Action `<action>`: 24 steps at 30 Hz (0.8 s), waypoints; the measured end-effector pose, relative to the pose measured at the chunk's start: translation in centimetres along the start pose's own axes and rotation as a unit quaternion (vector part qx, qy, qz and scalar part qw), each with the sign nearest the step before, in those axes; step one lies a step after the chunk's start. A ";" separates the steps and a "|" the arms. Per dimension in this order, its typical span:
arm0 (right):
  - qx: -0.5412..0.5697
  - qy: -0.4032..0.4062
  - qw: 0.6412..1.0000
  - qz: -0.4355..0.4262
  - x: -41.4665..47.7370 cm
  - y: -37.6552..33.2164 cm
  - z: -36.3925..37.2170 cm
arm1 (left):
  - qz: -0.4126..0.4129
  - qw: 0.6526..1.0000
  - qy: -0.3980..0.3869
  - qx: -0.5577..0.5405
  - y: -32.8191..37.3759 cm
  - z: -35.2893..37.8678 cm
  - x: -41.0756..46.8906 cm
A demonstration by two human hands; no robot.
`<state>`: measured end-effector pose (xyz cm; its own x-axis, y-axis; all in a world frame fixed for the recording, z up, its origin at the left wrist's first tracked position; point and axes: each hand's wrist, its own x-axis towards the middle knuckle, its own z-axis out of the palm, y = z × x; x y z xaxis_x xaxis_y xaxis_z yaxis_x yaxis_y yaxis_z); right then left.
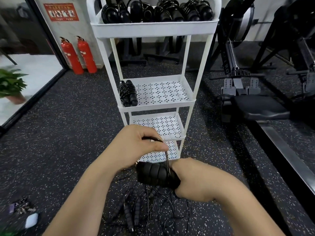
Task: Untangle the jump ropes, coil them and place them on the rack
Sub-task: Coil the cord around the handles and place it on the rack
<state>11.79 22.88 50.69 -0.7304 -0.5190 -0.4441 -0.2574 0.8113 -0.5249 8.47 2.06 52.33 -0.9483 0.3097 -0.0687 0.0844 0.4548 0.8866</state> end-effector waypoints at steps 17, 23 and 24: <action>0.347 0.279 0.895 -0.022 -2.2 1.3 -3.3 | -0.044 0.998 -0.020 -0.044 -1.1 4.4 1.8; 0.279 0.351 0.889 0.096 0.0 1.2 -1.9 | -0.029 0.987 -0.004 0.160 -1.1 5.9 2.0; 0.259 0.358 0.891 0.107 0.3 1.2 -1.7 | -0.030 0.983 -0.017 0.182 -1.1 6.2 1.9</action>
<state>10.19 24.15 51.16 -0.9918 0.0869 -0.0938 0.1261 0.5420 -0.8309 8.46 7.29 48.38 -0.9447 0.2984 -0.1363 0.1386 0.7397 0.6585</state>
